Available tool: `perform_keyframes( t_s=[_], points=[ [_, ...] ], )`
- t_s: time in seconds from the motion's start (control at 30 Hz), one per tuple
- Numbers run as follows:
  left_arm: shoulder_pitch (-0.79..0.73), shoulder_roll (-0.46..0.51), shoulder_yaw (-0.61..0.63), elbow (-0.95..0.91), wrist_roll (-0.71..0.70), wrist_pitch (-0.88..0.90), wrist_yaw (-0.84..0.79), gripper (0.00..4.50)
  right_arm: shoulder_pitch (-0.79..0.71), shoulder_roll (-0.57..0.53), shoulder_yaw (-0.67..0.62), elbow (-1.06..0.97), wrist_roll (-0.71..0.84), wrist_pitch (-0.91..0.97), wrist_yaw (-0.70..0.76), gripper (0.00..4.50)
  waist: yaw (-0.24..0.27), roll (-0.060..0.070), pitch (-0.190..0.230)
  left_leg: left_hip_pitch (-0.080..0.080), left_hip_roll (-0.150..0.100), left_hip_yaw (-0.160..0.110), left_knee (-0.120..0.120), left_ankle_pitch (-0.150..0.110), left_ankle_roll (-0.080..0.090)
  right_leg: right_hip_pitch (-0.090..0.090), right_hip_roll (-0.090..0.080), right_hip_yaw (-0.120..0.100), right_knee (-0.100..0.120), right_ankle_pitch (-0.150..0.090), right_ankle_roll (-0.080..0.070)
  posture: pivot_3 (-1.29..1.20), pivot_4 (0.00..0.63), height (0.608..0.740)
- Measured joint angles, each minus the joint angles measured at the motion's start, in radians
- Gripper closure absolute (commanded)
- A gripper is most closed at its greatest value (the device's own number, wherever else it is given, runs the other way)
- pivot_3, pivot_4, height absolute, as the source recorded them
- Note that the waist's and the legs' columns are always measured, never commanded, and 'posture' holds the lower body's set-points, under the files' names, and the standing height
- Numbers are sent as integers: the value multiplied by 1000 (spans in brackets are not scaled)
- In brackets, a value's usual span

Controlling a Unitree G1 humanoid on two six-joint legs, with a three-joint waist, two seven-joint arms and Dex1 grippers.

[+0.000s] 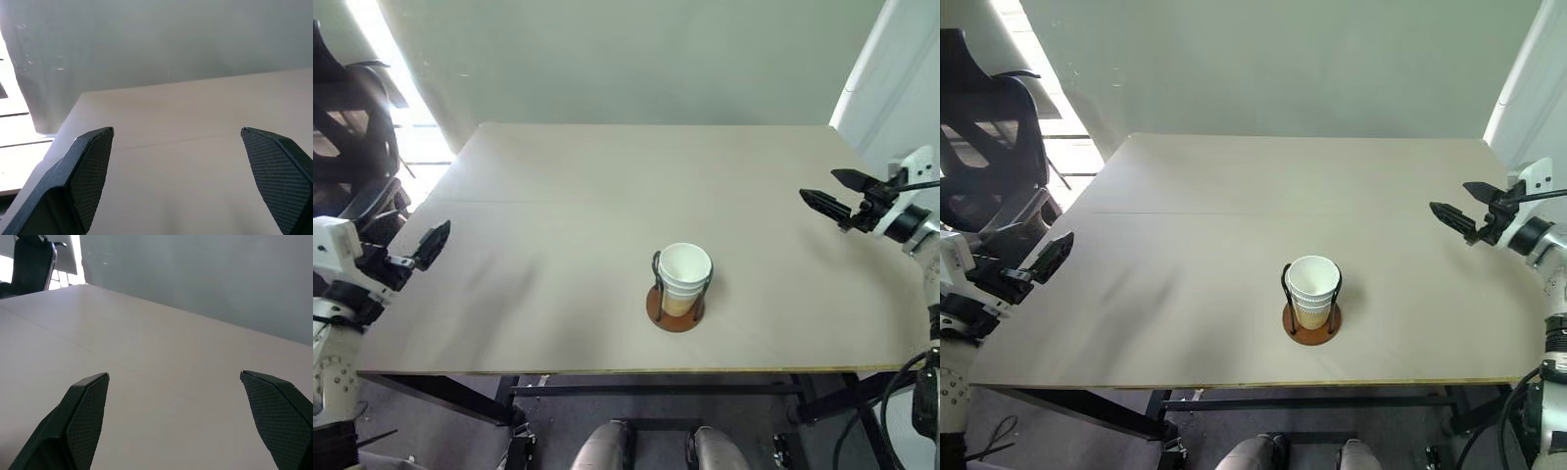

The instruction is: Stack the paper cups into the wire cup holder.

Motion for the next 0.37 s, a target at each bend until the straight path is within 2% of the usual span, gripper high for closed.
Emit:
perform_keyframes(
  t_s=[0.37],
  points=[
    [1,-71,-12,-19,36,0,52,39,-37,24,0,76,-35,-44,-2,45,-4,0,0,-2,2,1,0,0,-1,-3,1,-1,-2,0,-1,0,150,740]
  ],
)
